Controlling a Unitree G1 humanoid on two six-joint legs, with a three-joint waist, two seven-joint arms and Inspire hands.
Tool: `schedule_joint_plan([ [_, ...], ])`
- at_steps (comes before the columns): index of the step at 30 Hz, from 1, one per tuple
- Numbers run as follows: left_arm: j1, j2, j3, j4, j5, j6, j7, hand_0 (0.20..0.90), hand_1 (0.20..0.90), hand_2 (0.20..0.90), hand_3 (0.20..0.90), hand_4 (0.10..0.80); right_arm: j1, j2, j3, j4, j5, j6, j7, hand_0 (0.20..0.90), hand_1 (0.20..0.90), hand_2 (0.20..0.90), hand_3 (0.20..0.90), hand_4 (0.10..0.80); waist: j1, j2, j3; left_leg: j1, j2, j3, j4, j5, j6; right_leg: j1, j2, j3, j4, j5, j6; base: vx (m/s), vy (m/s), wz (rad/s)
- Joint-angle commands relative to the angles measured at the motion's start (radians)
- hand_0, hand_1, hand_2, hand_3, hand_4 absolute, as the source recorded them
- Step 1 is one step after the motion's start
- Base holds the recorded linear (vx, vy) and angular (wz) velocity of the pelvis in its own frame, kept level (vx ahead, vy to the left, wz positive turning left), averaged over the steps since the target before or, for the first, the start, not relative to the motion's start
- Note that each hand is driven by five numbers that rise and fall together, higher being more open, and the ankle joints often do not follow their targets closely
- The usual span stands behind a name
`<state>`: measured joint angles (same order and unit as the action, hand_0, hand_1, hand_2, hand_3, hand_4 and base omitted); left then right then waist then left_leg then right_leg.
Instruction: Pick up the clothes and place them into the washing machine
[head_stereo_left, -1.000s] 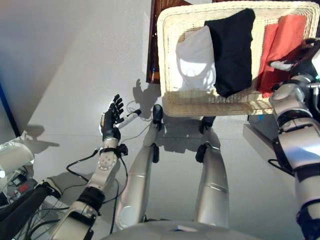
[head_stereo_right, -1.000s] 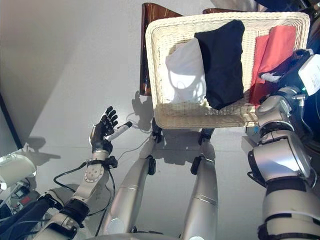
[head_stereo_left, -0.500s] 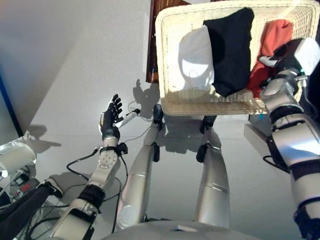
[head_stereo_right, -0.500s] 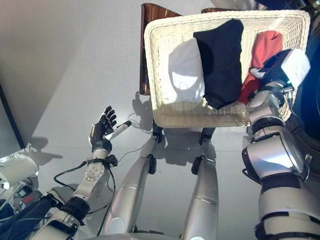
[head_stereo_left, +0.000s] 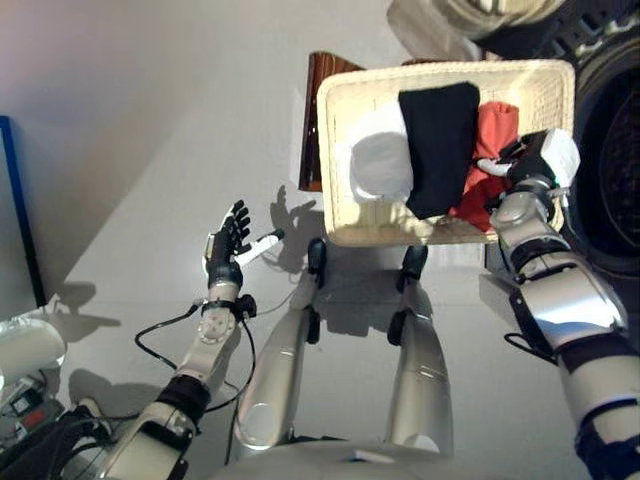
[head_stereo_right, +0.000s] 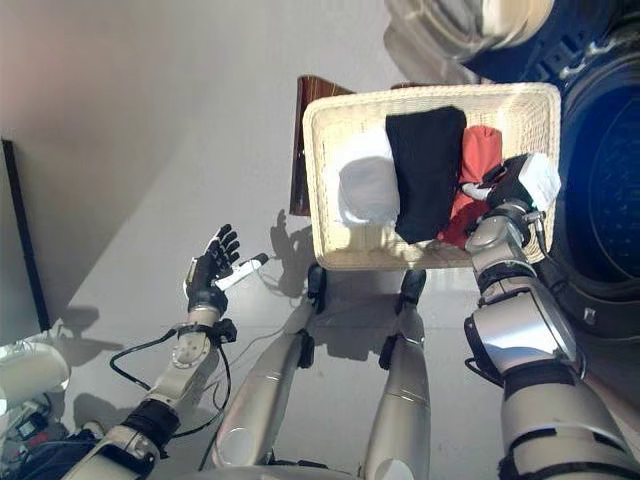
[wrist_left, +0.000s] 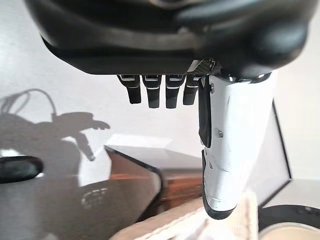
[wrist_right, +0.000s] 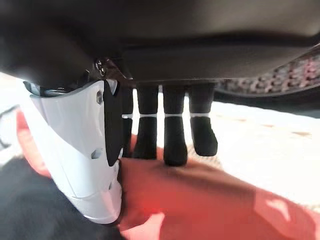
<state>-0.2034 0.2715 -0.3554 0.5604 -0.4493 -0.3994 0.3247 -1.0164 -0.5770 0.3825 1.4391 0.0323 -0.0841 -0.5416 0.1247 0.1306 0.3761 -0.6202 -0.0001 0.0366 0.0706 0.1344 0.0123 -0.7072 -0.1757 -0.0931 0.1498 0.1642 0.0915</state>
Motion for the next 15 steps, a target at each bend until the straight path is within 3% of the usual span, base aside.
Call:
schedule_joint_plan([
  [1, 0.051, 0.032, 0.048, -0.017, -0.013, -0.054, -0.009, 0.9, 0.9, 0.9, 0.9, 0.8, 0.022, -0.055, 0.004, -0.028, 0.069, -0.036, -0.035, 0.2, 0.2, 0.2, 0.2, 0.3, 0.007, -0.013, -0.076, -0.008, -0.009, -0.005, 0.027, -0.066, -0.08, 0.091, 0.014, 0.001, -0.069, -0.029, -0.002, 0.037, -0.016, -0.04],
  [3, 0.055, 0.033, 0.051, -0.014, -0.011, -0.053, -0.011, 0.9, 0.9, 0.9, 0.9, 0.8, 0.034, -0.058, -0.017, -0.028, 0.094, -0.043, -0.034, 0.2, 0.2, 0.2, 0.2, 0.3, 0.006, -0.011, -0.082, 0.003, -0.011, -0.005, 0.018, -0.065, -0.08, 0.103, 0.013, 0.001, -0.077, -0.029, -0.001, 0.035, -0.018, -0.06],
  [7, 0.077, 0.034, 0.063, -0.009, -0.014, -0.048, -0.02, 0.9, 0.9, 0.9, 0.9, 0.8, 0.092, -0.033, -0.2, -0.065, 0.364, -0.129, -0.033, 0.2, 0.2, 0.2, 0.2, 0.3, 0.007, 0.004, -0.104, 0.031, -0.014, 0.001, 0.014, -0.072, -0.074, 0.13, 0.015, 0.011, -0.084, -0.034, 0.0, 0.04, -0.006, -0.07],
  [11, 0.1, 0.042, 0.07, -0.003, -0.013, -0.042, -0.033, 0.9, 0.9, 0.9, 0.9, 0.8, 0.109, -0.019, -0.266, -0.057, 0.464, -0.163, -0.041, 0.2, 0.2, 0.2, 0.2, 0.3, 0.006, 0.023, -0.121, 0.038, -0.014, 0.007, 0.012, -0.076, -0.071, 0.129, 0.015, 0.022, -0.086, -0.037, -0.001, 0.019, 0.008, -0.09],
  [14, 0.113, 0.045, 0.068, -0.013, -0.013, -0.041, -0.044, 0.9, 0.9, 0.9, 0.9, 0.8, 0.115, -0.016, -0.241, -0.05, 0.428, -0.152, -0.035, 0.2, 0.2, 0.2, 0.2, 0.3, 0.011, 0.034, -0.123, 0.029, -0.012, 0.013, 0.019, -0.078, -0.069, 0.115, 0.016, 0.028, -0.08, -0.037, -0.001, -0.01, 0.001, -0.13],
  [15, 0.113, 0.045, 0.067, -0.012, -0.015, -0.04, -0.047, 0.9, 0.9, 0.9, 0.9, 0.8, 0.111, -0.016, -0.216, -0.049, 0.4, -0.148, -0.03, 0.9, 0.9, 0.9, 0.9, 0.8, 0.013, 0.037, -0.119, 0.017, -0.01, 0.015, 0.031, -0.08, -0.066, 0.098, 0.018, 0.033, -0.069, -0.038, -0.004, -0.027, -0.01, -0.12],
])
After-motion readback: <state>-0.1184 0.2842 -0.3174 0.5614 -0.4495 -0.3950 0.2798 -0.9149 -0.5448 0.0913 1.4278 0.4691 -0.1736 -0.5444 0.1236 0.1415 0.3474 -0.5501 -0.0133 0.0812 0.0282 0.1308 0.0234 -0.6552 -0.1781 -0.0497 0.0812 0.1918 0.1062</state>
